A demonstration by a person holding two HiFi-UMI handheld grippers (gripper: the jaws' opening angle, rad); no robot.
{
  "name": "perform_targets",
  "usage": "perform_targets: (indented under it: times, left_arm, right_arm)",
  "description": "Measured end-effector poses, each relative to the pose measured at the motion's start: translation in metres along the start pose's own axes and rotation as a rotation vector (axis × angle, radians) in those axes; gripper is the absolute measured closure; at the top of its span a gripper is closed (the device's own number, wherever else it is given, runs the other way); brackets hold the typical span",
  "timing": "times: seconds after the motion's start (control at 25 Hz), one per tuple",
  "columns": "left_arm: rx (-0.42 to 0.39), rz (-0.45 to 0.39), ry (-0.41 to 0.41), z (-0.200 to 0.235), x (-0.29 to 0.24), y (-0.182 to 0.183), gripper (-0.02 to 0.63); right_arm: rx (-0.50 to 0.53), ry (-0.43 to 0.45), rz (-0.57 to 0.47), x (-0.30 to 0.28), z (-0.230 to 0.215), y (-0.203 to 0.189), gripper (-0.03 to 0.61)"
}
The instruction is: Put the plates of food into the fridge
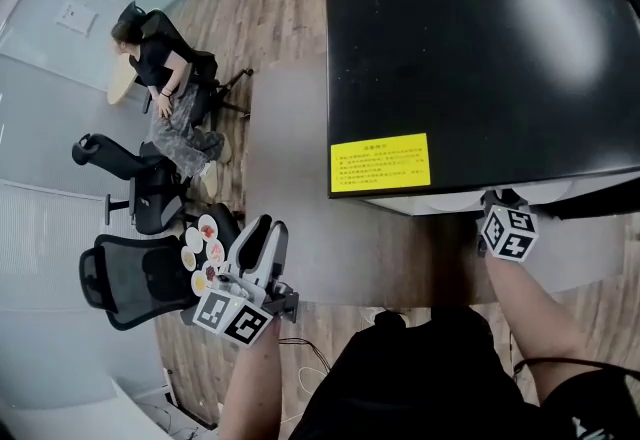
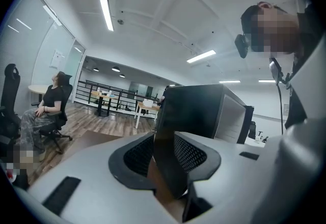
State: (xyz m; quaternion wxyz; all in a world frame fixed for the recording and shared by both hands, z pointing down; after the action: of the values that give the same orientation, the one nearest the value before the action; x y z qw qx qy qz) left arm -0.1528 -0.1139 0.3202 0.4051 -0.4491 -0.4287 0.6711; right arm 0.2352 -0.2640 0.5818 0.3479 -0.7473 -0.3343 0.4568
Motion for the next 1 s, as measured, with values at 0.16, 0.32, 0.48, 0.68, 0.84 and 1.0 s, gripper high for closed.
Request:
perform_targets:
  times: [0.16,0.32,0.48,0.68,0.84,1.0]
  left_arm:
    - [0.000,0.001,-0.023,-0.004,-0.005,-0.001,0.480]
    - [-0.005,0.002,-0.039,-0.009,-0.010,-0.006,0.480]
    - [-0.053,0.016,-0.057,-0.021,-0.024,-0.014,0.480]
    - [-0.097,0.011,-0.099,-0.038,-0.038,-0.024,0.480]
    - [-0.146,0.011,-0.146,-0.044,-0.039,-0.029,0.480]
    - [-0.165,0.011,-0.172,-0.042,-0.034,-0.034,0.480]
  right_arm:
    - [0.007,0.009,-0.028,0.009,-0.003,0.003,0.417]
    - [-0.026,0.040,-0.045,0.020,-0.005,0.004,0.417]
    - [-0.062,0.108,-0.047,0.032,-0.005,0.003,0.417]
    - [-0.004,0.161,-0.047,0.054,0.004,0.003,0.417]
    - [0.067,0.163,-0.074,0.073,0.022,0.006,0.417]
    - [0.120,0.158,-0.108,0.095,0.045,0.017,0.417]
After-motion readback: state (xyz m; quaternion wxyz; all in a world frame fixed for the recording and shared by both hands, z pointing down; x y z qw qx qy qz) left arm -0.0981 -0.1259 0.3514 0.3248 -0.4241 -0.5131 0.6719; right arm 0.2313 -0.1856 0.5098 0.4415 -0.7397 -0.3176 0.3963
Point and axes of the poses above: the fingertips, and each gripper's own axes: x backward along the fingers, z to its left, y out of its top, the point moved 5 cm from there along x, backward along the fingers, and after that the axes turned 2 degrees about z, right-handed, at the moved point
